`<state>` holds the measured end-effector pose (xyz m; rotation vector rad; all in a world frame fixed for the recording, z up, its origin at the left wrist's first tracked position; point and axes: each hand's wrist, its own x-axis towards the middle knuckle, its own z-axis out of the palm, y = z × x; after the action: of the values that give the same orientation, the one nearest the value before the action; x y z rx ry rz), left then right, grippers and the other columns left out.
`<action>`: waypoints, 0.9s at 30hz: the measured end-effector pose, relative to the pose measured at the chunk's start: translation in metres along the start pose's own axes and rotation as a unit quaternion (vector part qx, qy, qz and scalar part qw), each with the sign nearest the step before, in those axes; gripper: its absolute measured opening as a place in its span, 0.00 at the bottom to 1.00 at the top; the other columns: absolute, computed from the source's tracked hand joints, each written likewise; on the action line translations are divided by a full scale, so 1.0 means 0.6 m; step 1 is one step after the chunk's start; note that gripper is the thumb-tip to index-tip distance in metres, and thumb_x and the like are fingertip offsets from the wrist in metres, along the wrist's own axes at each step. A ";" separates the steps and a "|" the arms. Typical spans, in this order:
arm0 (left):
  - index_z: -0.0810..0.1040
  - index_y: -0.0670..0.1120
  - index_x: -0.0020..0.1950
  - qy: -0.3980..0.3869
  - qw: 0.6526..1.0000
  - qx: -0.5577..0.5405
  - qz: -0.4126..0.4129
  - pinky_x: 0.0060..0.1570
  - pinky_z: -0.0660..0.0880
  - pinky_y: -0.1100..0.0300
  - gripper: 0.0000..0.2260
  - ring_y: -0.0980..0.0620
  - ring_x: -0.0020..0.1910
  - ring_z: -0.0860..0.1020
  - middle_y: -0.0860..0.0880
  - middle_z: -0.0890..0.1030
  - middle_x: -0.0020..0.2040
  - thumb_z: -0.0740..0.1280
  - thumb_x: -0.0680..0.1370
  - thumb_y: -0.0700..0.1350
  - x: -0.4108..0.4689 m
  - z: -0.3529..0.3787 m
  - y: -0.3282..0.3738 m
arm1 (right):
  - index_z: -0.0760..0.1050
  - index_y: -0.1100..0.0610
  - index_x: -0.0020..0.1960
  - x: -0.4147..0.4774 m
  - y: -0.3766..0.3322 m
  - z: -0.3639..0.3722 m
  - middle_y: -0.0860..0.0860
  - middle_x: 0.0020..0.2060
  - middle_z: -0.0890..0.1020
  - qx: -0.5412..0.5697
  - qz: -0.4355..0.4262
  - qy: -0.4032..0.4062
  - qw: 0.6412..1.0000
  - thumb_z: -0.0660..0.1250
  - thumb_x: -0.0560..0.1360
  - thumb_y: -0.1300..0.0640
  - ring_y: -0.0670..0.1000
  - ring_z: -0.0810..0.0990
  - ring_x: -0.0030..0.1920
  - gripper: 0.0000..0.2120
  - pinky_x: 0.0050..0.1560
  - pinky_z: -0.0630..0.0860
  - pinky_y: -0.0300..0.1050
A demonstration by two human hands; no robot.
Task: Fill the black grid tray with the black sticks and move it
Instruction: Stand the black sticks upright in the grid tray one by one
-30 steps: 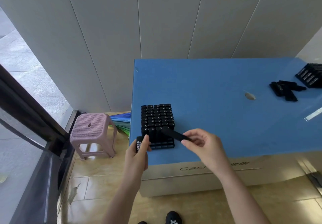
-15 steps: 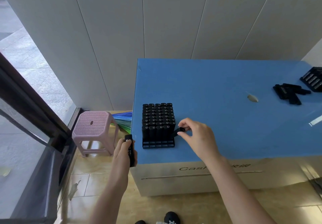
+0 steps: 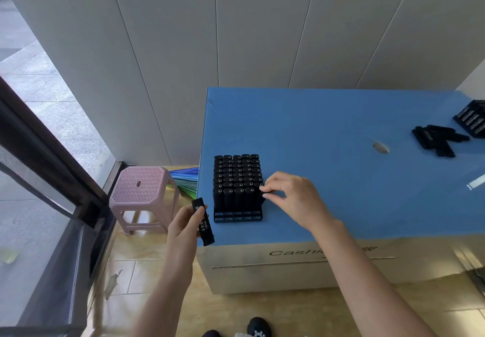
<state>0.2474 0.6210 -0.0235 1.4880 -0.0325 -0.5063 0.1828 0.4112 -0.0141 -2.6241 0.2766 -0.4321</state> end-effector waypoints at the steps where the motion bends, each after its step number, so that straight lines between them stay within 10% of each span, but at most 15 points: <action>1: 0.78 0.42 0.48 -0.001 1.000 0.002 0.004 0.44 0.71 0.60 0.07 0.52 0.42 0.75 0.47 0.80 0.42 0.62 0.79 0.43 0.000 0.000 -0.001 | 0.82 0.54 0.47 0.001 -0.002 0.002 0.44 0.43 0.81 0.000 0.004 -0.003 1.000 0.70 0.72 0.57 0.46 0.78 0.40 0.05 0.42 0.74 0.40; 8: 0.79 0.41 0.50 -0.010 0.999 0.010 0.028 0.43 0.76 0.60 0.07 0.51 0.43 0.77 0.45 0.82 0.44 0.65 0.76 0.42 0.004 -0.009 -0.005 | 0.82 0.52 0.49 -0.011 -0.017 0.023 0.44 0.43 0.78 -0.023 0.003 0.061 0.998 0.68 0.73 0.56 0.45 0.76 0.43 0.06 0.38 0.72 0.36; 12: 0.78 0.41 0.50 -0.013 0.999 -0.041 0.023 0.37 0.78 0.67 0.05 0.53 0.38 0.81 0.42 0.80 0.42 0.66 0.75 0.38 0.006 -0.013 -0.007 | 0.81 0.53 0.50 -0.037 -0.047 0.033 0.43 0.41 0.79 0.154 0.068 0.112 0.979 0.64 0.76 0.56 0.43 0.78 0.41 0.07 0.42 0.73 0.34; 18: 0.76 0.40 0.47 -0.076 0.994 -0.069 0.046 0.42 0.78 0.64 0.05 0.50 0.41 0.81 0.42 0.81 0.44 0.68 0.72 0.36 0.000 -0.011 -0.001 | 0.74 0.51 0.48 -0.046 -0.114 0.044 0.52 0.31 0.81 0.371 0.293 -0.149 0.868 0.49 0.80 0.44 0.48 0.78 0.28 0.18 0.32 0.74 0.37; 27: 0.80 0.44 0.46 -0.085 0.980 0.124 0.131 0.47 0.74 0.66 0.04 0.54 0.46 0.80 0.49 0.84 0.44 0.67 0.75 0.37 0.008 -0.031 -0.007 | 0.73 0.53 0.46 -0.037 -0.096 0.054 0.49 0.39 0.79 0.366 0.243 -0.024 0.898 0.65 0.76 0.58 0.42 0.79 0.34 0.01 0.39 0.75 0.32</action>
<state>0.2562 0.6367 -0.0307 1.6499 -0.4358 -0.4237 0.1802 0.4807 -0.0197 -1.7434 0.6007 -0.2304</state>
